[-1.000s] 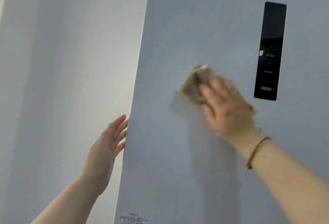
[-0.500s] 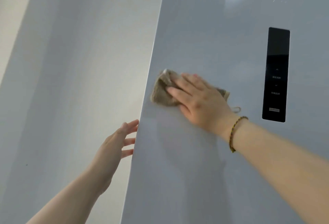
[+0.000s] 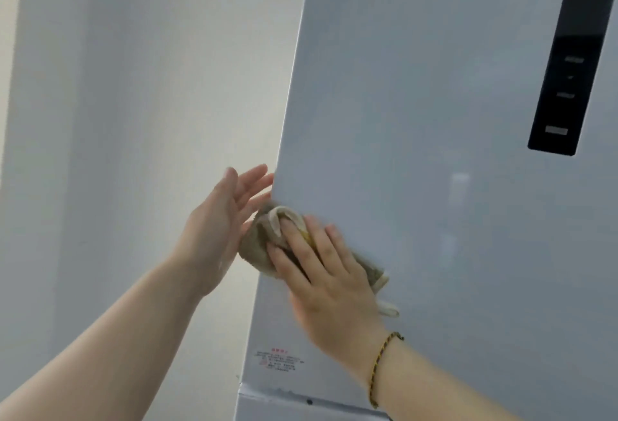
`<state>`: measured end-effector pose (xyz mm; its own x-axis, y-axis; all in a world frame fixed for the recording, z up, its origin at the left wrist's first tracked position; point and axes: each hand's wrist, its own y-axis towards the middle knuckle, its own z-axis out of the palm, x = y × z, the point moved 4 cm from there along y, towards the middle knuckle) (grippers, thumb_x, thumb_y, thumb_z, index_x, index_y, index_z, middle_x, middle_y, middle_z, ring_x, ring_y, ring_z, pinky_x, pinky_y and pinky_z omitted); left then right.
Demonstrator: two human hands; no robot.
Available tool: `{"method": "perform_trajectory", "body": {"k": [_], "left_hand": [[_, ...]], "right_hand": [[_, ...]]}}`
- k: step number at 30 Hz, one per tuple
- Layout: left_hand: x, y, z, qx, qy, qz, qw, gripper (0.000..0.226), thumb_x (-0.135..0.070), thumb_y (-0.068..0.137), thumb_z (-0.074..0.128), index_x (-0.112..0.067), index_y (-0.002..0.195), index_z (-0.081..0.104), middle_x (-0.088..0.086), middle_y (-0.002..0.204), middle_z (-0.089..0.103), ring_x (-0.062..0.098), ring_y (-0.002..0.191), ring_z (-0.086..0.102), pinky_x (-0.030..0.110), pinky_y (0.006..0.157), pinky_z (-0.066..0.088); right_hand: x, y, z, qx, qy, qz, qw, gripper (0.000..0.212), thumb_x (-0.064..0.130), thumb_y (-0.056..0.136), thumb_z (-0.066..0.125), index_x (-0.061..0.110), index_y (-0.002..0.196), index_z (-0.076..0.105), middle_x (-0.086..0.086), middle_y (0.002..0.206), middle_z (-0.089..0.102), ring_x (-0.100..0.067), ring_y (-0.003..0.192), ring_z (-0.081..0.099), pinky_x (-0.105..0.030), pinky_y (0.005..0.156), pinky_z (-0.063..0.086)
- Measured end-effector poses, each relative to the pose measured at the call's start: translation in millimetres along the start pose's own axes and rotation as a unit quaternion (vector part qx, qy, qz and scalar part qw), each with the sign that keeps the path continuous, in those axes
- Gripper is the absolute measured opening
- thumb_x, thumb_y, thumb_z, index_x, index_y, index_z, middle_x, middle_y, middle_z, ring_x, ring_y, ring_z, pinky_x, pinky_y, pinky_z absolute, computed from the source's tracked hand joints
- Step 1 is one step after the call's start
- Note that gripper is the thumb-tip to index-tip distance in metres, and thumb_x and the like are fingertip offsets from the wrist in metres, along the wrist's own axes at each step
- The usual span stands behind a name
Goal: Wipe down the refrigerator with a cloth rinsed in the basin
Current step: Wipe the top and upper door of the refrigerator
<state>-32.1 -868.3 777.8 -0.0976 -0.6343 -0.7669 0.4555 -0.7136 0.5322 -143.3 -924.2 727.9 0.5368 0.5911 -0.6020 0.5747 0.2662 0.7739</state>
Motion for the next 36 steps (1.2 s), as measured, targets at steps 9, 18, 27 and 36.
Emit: {"method": "perform_trajectory", "body": {"k": [9,18,27,36], "left_hand": [[68.0,-65.1,-15.3,-0.087,0.204,0.009,0.975,0.022,-0.034,0.094,0.043,-0.034,0.116,0.048,-0.010,0.128,0.051,0.006,0.120,0.045,0.012,0.090,0.035],[103.0,-101.7,2.1,-0.145,0.340,0.023,0.929,0.044,-0.016,0.096,0.036,-0.016,0.140,0.031,-0.017,0.136,0.026,-0.001,0.127,0.026,0.004,0.094,0.015],[113.2,-104.9,15.8,-0.172,0.376,-0.004,0.911,0.053,-0.016,0.097,0.036,-0.018,0.145,0.015,-0.009,0.154,0.008,0.007,0.141,0.011,0.013,0.103,0.010],[115.3,-105.5,15.0,-0.187,0.360,-0.008,0.914,0.051,-0.014,0.097,0.036,-0.020,0.145,0.017,-0.013,0.153,0.011,0.004,0.140,0.012,0.017,0.106,0.013]], "right_hand": [[57.9,-83.2,21.5,0.087,0.006,-0.107,0.990,0.040,0.013,0.097,0.010,0.019,0.118,0.043,-0.004,0.135,0.038,-0.028,0.125,0.037,-0.043,0.115,0.011],[12.9,-155.1,-0.7,0.072,0.003,-0.109,0.991,0.035,0.012,0.097,0.016,0.022,0.116,0.044,0.000,0.138,0.035,-0.028,0.129,0.032,-0.042,0.114,0.013],[-107.9,-250.6,-51.7,0.101,-0.066,-0.056,0.991,0.048,-0.004,0.090,0.024,0.020,0.127,0.041,-0.003,0.156,0.008,-0.028,0.144,0.004,-0.041,0.116,0.008],[-132.3,-289.4,-65.0,0.111,-0.054,-0.049,0.991,0.048,-0.007,0.085,0.026,0.020,0.119,0.046,-0.001,0.157,-0.001,-0.027,0.144,-0.001,-0.040,0.118,0.006]]}}
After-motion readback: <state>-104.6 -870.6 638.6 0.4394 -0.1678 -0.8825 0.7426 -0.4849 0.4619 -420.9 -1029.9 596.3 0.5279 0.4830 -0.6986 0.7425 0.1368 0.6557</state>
